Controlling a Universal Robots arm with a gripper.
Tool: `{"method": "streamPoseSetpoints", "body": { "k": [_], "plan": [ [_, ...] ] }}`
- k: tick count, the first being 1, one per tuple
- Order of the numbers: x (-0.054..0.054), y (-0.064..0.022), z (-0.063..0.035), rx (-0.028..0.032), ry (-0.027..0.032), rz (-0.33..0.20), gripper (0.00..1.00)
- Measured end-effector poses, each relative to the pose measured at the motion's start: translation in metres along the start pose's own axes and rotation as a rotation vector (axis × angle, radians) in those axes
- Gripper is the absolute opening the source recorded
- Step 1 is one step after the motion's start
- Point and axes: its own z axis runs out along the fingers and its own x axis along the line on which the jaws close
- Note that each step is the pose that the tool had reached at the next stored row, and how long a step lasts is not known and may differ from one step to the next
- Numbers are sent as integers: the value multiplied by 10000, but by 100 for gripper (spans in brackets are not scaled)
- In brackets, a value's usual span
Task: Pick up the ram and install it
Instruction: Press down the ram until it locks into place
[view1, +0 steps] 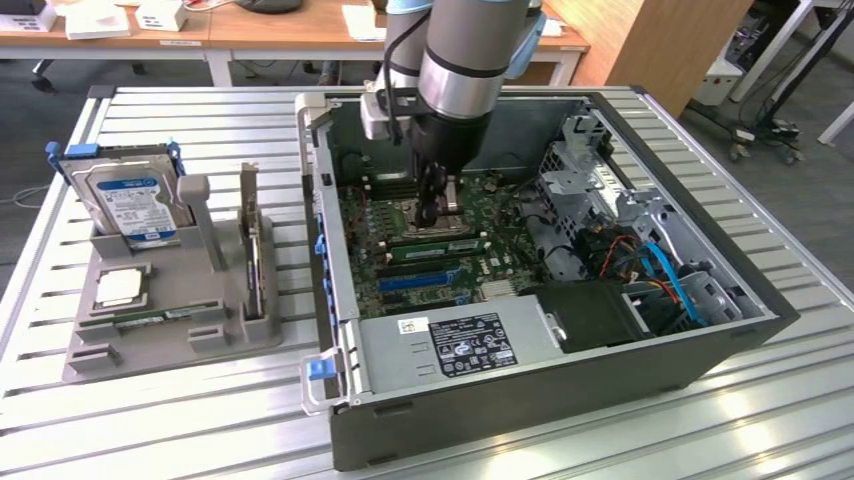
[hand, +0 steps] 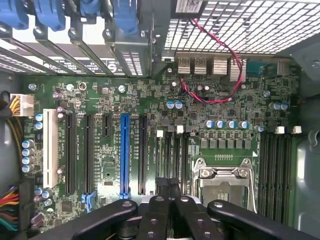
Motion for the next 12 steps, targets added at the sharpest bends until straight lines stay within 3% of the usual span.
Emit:
{"method": "streamPoseSetpoints", "body": {
  "k": [7, 12],
  "plan": [
    [0, -3, -17, -1, 1, -2, 10],
    [-1, -70, -19, -1, 0, 0, 10]
  ]
}}
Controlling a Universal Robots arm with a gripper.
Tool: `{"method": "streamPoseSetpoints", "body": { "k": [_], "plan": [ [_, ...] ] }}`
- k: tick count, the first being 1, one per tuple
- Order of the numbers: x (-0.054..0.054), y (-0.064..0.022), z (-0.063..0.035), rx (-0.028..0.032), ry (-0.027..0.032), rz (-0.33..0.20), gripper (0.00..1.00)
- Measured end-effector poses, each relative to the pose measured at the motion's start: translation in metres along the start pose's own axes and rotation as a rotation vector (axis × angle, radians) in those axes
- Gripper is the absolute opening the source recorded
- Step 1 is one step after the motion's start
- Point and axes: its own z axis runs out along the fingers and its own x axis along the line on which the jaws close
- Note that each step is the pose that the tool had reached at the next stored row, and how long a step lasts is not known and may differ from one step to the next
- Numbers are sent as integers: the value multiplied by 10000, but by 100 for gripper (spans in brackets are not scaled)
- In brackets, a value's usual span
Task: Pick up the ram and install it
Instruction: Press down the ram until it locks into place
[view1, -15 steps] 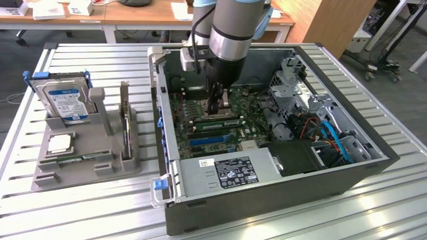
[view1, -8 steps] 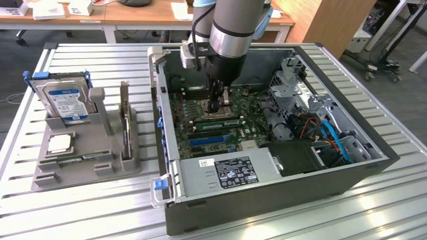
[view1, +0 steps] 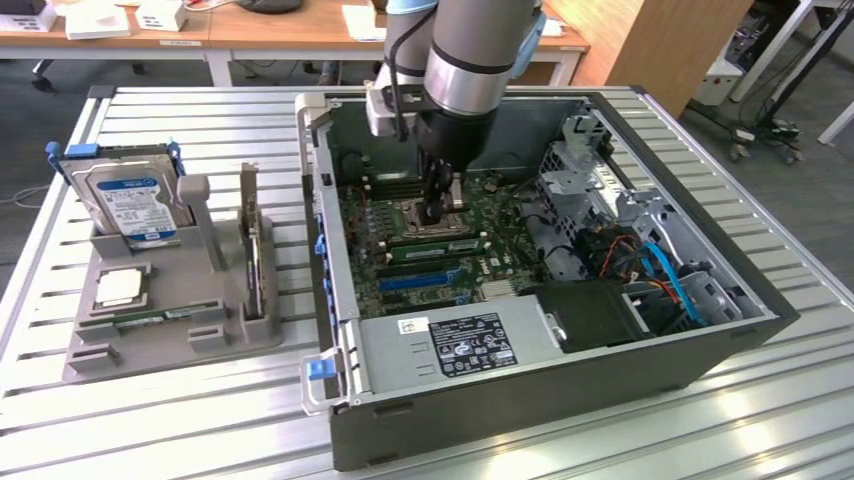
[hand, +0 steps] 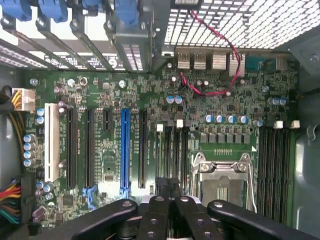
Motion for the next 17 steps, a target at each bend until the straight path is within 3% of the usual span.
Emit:
{"method": "streamPoseSetpoints", "body": {
  "k": [12, 17],
  "plan": [
    [0, -230, -7, -1, 1, 0, 10],
    [0, -282, -9, -1, 1, 0, 10]
  ]
}}
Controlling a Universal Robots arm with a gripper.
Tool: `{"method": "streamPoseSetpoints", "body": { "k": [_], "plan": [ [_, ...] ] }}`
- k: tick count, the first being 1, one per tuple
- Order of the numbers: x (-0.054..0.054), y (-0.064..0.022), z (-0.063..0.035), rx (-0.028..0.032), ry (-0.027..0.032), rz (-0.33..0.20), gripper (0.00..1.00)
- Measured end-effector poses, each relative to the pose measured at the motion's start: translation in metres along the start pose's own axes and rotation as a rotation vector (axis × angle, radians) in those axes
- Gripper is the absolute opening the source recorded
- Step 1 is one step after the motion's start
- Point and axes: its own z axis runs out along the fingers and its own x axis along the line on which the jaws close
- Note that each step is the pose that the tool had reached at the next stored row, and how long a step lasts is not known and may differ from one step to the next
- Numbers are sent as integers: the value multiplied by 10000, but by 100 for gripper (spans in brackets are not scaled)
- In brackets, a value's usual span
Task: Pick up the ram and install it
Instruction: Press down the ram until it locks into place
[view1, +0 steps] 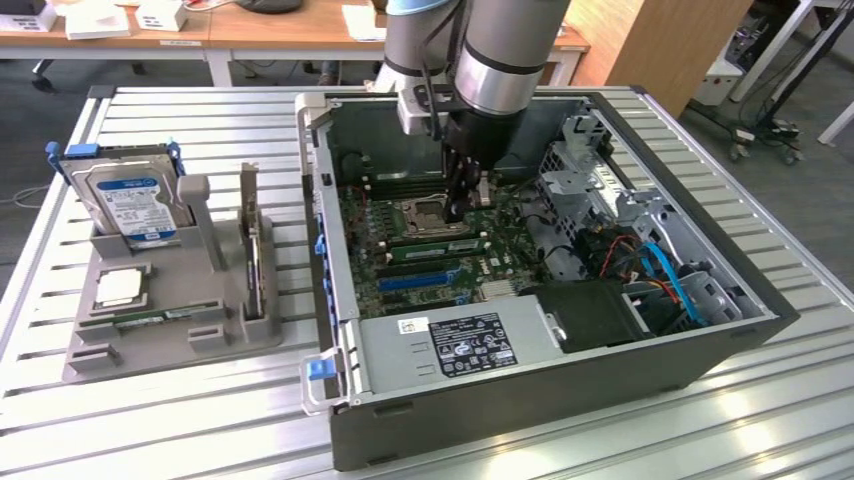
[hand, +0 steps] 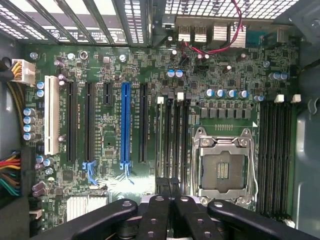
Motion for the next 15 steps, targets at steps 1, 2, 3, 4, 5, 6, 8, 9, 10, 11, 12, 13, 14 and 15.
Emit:
{"method": "streamPoseSetpoints", "body": {
  "k": [1, 2, 3, 4, 5, 6, 8, 9, 10, 11, 12, 13, 14, 15],
  "plan": [
    [0, 0, 0, 1, -1, 1, 10],
    [0, 0, 0, 0, 0, 1, 10],
    [0, 0, 0, 0, -1, 1, 10],
    [0, 0, 0, 1, -1, 1, 10],
    [0, -3, 0, 0, -1, 1, 10],
    [0, -10, 0, 0, 0, 0, 10],
    [0, -26, -1, 0, 0, 1, 10],
    [0, -33, -1, 0, 0, 1, 10],
    [0, -39, -1, 0, -1, 1, 10],
    [0, -44, -1, 0, 0, 1, 10],
    [0, -45, -1, 0, 0, 1, 10],
    [0, -45, -1, 0, 0, 1, 10],
    [0, -45, -1, 0, -1, 1, 10],
    [0, -45, -1, 0, -1, 1, 10]
  ]
}}
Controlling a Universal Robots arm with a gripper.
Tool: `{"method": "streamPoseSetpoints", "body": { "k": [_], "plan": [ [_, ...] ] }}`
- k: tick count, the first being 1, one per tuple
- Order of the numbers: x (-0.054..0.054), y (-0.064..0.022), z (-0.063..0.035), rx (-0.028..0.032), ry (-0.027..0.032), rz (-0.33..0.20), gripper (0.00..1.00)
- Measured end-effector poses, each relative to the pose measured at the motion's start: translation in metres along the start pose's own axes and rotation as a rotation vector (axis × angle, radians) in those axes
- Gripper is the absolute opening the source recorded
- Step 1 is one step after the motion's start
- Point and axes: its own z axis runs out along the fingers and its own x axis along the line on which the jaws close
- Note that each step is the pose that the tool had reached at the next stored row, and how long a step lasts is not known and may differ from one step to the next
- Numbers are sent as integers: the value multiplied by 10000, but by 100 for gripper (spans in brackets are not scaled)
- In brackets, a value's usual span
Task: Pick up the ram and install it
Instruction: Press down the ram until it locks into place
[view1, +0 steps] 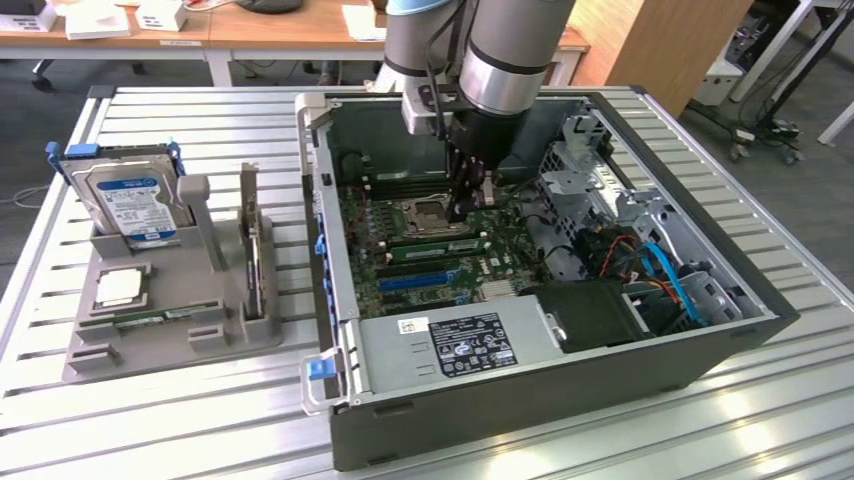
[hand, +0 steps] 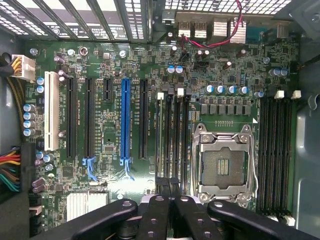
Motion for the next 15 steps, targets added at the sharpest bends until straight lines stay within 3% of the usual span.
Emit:
{"method": "streamPoseSetpoints", "body": {
  "k": [11, 15],
  "plan": [
    [0, 1, 0, 0, 0, 16, 10],
    [0, 9, 1, 9, -8, 247, 10]
  ]
}}
